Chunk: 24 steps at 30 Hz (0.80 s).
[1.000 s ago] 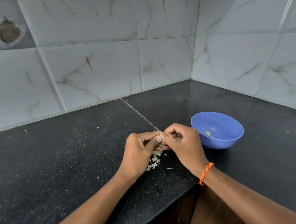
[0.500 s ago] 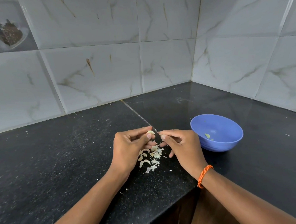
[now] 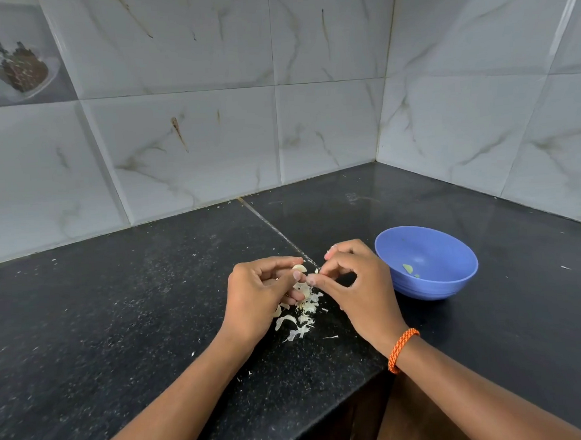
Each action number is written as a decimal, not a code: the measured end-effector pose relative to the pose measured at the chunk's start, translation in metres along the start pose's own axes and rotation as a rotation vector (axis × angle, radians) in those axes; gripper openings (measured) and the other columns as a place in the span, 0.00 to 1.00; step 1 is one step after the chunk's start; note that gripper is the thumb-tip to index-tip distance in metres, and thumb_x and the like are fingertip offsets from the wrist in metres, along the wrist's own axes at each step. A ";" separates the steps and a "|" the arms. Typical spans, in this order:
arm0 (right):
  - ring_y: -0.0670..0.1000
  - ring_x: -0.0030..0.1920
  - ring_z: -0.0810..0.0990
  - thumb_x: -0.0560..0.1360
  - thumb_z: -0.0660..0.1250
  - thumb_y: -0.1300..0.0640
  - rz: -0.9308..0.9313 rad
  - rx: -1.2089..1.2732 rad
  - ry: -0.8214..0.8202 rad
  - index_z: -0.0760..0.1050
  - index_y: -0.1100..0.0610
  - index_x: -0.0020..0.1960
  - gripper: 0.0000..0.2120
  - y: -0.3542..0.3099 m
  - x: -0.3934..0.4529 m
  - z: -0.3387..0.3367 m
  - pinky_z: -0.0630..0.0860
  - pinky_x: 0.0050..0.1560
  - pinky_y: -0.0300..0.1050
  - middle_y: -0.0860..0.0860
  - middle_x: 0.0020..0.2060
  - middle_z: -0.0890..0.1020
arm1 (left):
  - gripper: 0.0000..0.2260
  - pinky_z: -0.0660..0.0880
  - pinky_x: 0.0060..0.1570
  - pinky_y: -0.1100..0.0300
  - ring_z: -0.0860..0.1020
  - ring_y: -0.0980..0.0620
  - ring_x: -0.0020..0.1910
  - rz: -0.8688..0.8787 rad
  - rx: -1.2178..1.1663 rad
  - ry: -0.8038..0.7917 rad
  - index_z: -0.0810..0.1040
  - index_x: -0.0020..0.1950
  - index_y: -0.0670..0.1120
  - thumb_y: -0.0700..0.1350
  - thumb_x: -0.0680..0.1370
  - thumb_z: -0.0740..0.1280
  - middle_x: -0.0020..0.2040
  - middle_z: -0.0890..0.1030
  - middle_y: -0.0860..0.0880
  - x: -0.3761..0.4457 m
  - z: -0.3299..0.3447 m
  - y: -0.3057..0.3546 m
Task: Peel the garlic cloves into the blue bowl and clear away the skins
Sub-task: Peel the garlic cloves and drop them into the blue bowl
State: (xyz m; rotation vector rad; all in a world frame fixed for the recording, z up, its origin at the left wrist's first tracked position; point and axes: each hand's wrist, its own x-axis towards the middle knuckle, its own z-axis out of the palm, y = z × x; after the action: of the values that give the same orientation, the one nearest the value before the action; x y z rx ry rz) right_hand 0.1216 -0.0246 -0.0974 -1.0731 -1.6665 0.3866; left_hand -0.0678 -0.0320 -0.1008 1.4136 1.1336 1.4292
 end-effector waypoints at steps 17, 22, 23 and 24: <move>0.39 0.47 0.87 0.78 0.77 0.61 0.095 0.131 -0.132 0.85 0.48 0.62 0.15 -0.005 -0.003 -0.003 0.80 0.48 0.31 0.41 0.44 0.89 | 0.06 0.83 0.38 0.53 0.86 0.48 0.35 0.036 0.113 0.055 0.89 0.57 0.46 0.39 0.82 0.74 0.43 0.90 0.48 0.004 -0.003 -0.004; 0.46 0.47 0.89 0.75 0.78 0.67 0.075 0.195 -0.159 0.85 0.50 0.61 0.19 -0.005 -0.003 -0.001 0.84 0.48 0.38 0.44 0.47 0.85 | 0.06 0.83 0.38 0.53 0.85 0.50 0.34 0.034 0.120 0.057 0.89 0.57 0.46 0.39 0.82 0.74 0.43 0.90 0.48 0.004 -0.003 -0.003; 0.47 0.47 0.89 0.75 0.78 0.68 0.060 0.198 -0.164 0.85 0.50 0.61 0.20 -0.005 -0.003 -0.001 0.84 0.48 0.39 0.44 0.48 0.84 | 0.06 0.83 0.38 0.54 0.85 0.50 0.34 0.034 0.122 0.057 0.89 0.57 0.46 0.39 0.82 0.74 0.43 0.90 0.48 0.004 -0.004 -0.003; 0.48 0.47 0.89 0.75 0.78 0.68 0.049 0.196 -0.172 0.84 0.50 0.62 0.20 -0.004 -0.003 -0.001 0.84 0.48 0.39 0.43 0.49 0.83 | 0.06 0.82 0.37 0.55 0.85 0.50 0.34 0.034 0.124 0.058 0.89 0.57 0.46 0.39 0.82 0.74 0.43 0.90 0.49 0.004 -0.004 -0.003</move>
State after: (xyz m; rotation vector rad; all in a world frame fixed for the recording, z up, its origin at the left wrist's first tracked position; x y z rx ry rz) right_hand 0.1210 -0.0292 -0.0957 -0.9579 -1.7149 0.6763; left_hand -0.0717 -0.0278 -0.1028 1.4923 1.2591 1.4527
